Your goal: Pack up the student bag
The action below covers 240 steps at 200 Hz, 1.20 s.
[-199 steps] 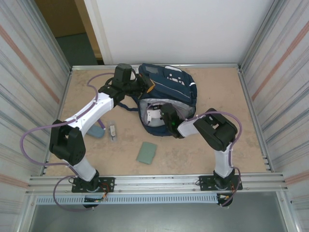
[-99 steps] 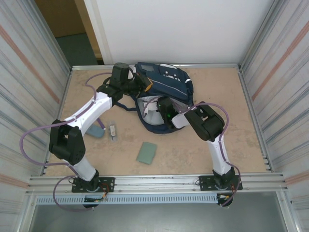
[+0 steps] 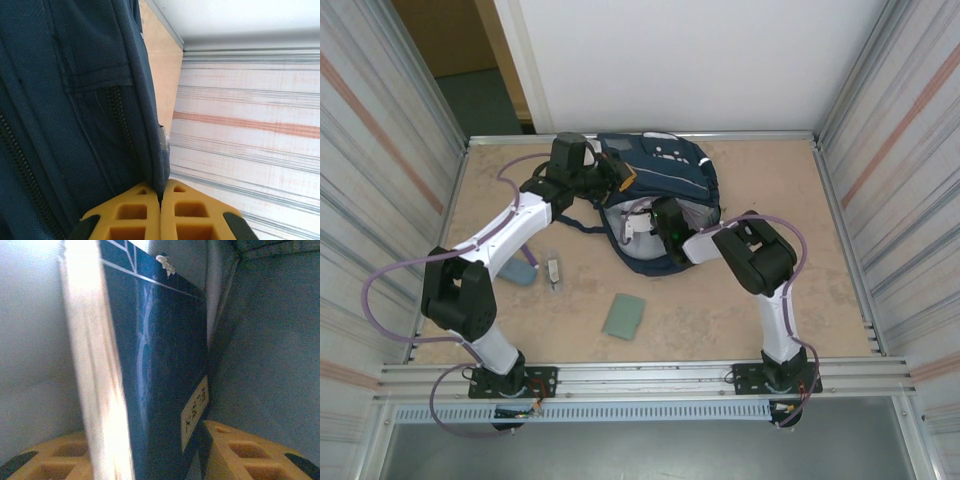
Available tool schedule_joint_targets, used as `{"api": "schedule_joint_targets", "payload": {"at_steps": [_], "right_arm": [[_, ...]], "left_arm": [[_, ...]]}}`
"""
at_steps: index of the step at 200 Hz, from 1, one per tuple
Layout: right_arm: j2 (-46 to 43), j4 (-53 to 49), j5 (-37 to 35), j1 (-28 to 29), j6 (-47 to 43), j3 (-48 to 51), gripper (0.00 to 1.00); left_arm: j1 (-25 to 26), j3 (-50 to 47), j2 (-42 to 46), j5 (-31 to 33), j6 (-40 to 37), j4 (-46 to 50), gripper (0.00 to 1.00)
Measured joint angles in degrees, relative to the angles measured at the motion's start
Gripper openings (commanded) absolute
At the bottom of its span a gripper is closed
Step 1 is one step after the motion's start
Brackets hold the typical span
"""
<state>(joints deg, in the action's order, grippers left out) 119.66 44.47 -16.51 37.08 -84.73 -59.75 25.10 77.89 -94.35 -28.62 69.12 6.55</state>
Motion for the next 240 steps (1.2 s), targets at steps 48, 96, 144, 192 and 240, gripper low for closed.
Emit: {"api": "schedule_joint_targets", "payload": {"at_steps": [48, 96, 144, 192, 240], "right_arm": [[-6.78, -14.1, 5.14, -0.04, 2.82, 1.29, 0.48], [-11.41, -30.34, 12.98, -1.55, 6.51, -0.26, 0.48], [-11.8, -36.61, 17.29, -2.27, 11.5, -3.8, 0.37], [-7.3, -29.86, 13.07, -2.1, 12.96, -5.75, 0.2], [-0.59, -19.63, 5.62, -1.14, 13.81, -9.03, 0.16]], "left_arm": [[-0.07, -0.68, 0.04, -0.79, 0.15, -0.66, 0.0], [-0.15, -1.49, 0.26, -0.92, 0.11, -0.66, 0.0], [-0.31, -1.75, 0.37, -0.96, 0.13, -0.68, 0.0], [-0.39, -1.75, 0.42, -1.01, 0.13, -0.61, 0.0], [-1.4, -2.73, 0.42, 0.35, 0.15, -0.63, 0.0]]}}
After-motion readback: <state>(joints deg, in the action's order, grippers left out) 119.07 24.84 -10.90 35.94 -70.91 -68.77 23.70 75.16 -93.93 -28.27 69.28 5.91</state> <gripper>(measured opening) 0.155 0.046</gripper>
